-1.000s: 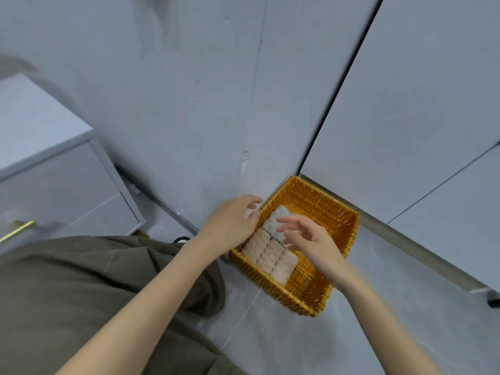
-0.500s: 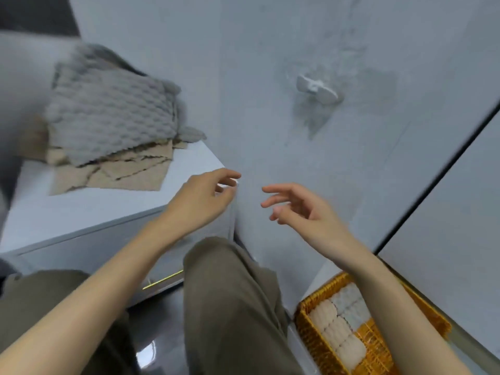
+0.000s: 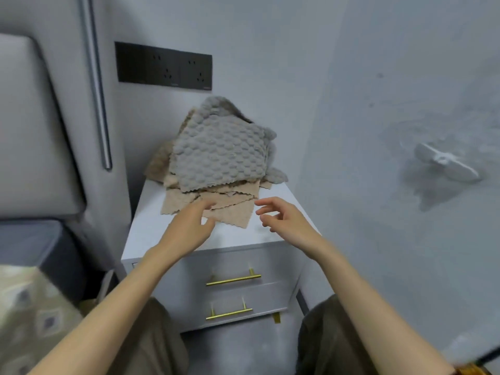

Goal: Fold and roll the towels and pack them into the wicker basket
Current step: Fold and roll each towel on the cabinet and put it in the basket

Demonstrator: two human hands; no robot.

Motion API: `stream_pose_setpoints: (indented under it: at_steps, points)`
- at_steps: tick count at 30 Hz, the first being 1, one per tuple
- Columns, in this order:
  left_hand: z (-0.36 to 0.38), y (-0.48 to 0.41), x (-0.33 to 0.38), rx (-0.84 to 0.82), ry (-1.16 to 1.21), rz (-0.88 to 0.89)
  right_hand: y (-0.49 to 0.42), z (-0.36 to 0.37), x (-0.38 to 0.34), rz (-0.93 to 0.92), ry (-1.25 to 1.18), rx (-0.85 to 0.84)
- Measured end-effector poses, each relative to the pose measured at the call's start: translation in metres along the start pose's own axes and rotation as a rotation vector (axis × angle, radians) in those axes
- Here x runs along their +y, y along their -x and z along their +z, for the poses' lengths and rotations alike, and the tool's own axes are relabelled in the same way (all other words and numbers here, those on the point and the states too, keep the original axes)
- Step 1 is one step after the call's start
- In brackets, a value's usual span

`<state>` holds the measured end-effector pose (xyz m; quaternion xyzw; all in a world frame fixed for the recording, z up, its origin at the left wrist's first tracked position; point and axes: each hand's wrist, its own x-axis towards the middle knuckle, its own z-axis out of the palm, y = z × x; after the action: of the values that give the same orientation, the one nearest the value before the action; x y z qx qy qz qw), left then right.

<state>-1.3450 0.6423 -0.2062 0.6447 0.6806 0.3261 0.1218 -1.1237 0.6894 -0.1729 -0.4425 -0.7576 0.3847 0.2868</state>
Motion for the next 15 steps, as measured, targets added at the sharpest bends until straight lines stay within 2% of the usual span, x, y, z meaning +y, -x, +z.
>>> stream_pose_setpoints:
  at_steps: [8,15]
  points:
    - [0.025,-0.063,-0.039,0.141,0.030,-0.100,-0.068,0.029,0.041,0.074,0.015,0.014]
    - [0.038,-0.104,-0.060,0.257,-0.143,-0.196,-0.097,0.036,0.066,0.087,0.060,0.048]
